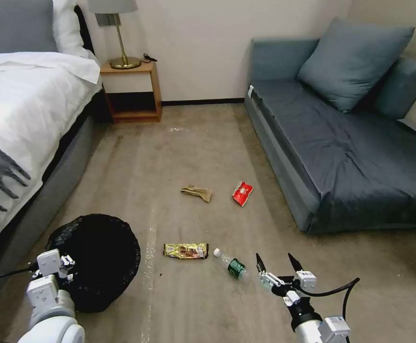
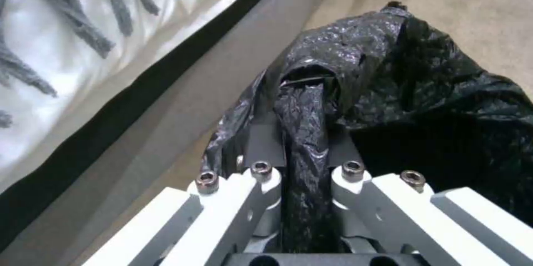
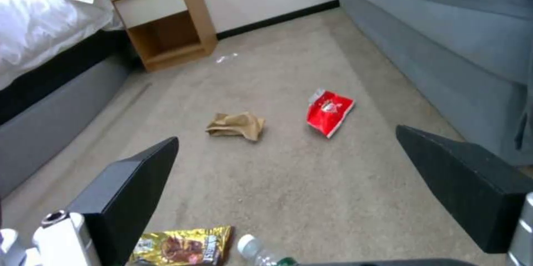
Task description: Pick up the trash bin, then pick up the garbage on the floor and place it into the trash bin.
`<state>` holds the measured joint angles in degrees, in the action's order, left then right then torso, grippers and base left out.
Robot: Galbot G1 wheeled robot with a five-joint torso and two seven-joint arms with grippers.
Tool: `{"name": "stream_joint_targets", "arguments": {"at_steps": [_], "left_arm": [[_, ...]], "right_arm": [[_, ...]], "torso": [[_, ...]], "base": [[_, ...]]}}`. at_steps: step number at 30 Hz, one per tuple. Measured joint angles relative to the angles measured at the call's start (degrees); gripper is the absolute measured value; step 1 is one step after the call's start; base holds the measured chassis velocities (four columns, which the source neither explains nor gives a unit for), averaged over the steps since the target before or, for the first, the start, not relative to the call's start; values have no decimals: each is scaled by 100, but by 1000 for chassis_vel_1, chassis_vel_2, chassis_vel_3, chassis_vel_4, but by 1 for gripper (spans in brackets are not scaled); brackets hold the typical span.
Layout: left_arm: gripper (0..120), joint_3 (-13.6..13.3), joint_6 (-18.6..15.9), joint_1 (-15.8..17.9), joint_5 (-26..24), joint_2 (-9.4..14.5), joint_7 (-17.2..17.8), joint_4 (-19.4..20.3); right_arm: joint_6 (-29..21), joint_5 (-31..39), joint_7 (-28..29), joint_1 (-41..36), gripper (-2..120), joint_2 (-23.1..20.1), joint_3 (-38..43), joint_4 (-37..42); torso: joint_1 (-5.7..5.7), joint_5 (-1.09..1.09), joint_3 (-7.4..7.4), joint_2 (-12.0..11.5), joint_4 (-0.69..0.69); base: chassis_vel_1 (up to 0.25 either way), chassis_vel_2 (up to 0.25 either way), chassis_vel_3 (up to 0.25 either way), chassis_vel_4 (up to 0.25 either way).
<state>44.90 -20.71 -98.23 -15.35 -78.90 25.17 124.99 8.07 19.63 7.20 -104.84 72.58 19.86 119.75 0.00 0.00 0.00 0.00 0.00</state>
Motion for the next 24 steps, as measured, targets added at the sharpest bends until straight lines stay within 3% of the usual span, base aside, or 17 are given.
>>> {"name": "stream_joint_targets", "arguments": {"at_steps": [24], "left_arm": [[6,-16,64,-53,62,-20,2,59]], "right_arm": [[68,-107,7,64,100,-65,-61,-163]], "torso": [[0,0,0,0,0]], "base": [[-59,58,57,-57]]}}
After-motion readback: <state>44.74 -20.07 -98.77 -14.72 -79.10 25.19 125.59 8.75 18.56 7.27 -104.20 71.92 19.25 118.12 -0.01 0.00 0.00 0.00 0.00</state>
